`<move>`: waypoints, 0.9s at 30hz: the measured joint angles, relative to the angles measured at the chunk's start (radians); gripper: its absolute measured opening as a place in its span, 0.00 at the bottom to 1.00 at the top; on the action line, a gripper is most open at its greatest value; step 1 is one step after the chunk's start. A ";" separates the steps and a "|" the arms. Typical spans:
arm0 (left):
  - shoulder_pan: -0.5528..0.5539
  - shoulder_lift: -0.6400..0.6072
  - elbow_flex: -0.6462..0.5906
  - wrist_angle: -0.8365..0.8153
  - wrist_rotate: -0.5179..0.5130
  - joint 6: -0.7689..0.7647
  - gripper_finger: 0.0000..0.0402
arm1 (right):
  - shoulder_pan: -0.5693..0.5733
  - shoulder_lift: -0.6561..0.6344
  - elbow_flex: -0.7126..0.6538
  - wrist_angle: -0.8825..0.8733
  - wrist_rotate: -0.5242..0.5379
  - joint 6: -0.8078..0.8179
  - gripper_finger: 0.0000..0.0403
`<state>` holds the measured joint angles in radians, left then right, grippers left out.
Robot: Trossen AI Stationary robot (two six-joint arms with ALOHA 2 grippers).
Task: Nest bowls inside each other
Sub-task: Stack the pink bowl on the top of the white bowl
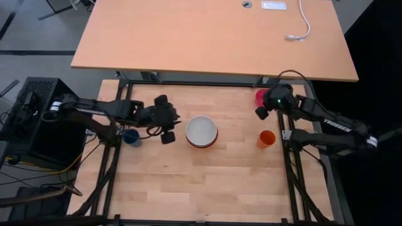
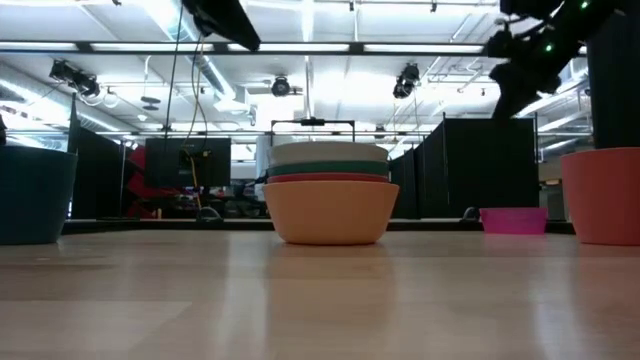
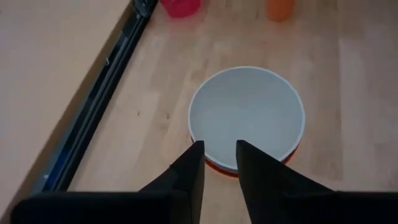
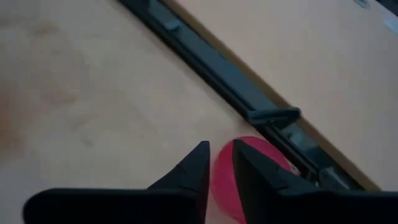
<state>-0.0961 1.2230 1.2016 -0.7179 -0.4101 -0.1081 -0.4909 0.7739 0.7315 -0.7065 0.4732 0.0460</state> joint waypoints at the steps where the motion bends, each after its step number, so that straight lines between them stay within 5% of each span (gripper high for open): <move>1: 0.000 -0.008 -0.013 0.004 -0.006 0.000 0.20 | -0.025 0.002 -0.005 0.012 -0.006 0.001 0.18; 27: 0.000 -0.034 -0.109 0.071 -0.008 -0.043 0.22 | -0.369 0.441 -0.035 0.093 -0.217 -0.002 0.52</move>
<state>-0.0959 1.1885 1.0931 -0.6464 -0.4179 -0.1516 -0.8599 1.2152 0.6964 -0.6137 0.2565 0.0444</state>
